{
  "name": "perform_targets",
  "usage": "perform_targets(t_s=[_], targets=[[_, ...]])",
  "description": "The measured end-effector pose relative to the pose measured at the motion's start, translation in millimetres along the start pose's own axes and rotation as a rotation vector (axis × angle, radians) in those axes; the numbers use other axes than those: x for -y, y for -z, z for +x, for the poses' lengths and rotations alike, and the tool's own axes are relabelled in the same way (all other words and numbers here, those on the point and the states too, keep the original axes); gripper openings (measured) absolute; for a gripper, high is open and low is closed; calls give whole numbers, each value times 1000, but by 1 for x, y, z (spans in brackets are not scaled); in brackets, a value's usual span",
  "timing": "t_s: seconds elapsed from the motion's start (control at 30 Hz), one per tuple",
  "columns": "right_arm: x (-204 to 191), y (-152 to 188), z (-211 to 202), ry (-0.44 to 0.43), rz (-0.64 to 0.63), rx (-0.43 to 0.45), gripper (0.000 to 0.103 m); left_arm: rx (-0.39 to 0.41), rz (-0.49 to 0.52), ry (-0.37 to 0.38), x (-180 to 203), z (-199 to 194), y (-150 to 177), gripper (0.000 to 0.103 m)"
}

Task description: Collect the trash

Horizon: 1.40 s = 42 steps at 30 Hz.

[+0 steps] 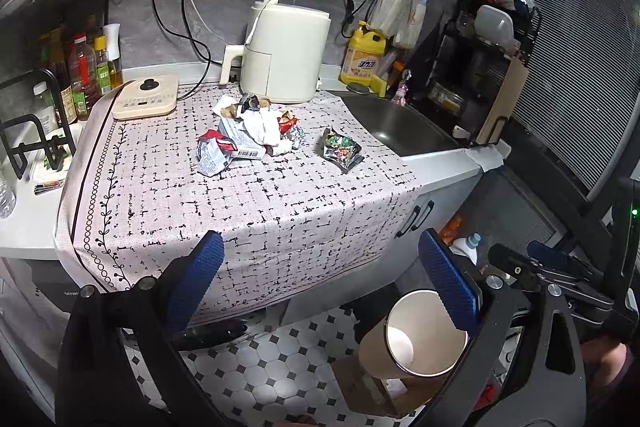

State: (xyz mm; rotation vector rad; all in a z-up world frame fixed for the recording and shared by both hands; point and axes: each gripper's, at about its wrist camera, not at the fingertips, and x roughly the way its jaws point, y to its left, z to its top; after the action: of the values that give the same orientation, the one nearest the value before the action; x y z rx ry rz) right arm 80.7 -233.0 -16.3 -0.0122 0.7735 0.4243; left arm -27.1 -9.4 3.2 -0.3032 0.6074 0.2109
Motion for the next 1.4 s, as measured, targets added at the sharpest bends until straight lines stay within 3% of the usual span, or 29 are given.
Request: perform_targets(t_s=[0.47,0.8,1.4], targets=[[8,-5,5,-27,14,-8,95,-8,5,-24,6,-3,-5,97],[5,-18,29,-26,24,-40,95,-32,-15,-45,-10,12,-15,97],[-46,-84,128,-21,-8,-76,95,-76,-86,-61,-90,102,-73,97]])
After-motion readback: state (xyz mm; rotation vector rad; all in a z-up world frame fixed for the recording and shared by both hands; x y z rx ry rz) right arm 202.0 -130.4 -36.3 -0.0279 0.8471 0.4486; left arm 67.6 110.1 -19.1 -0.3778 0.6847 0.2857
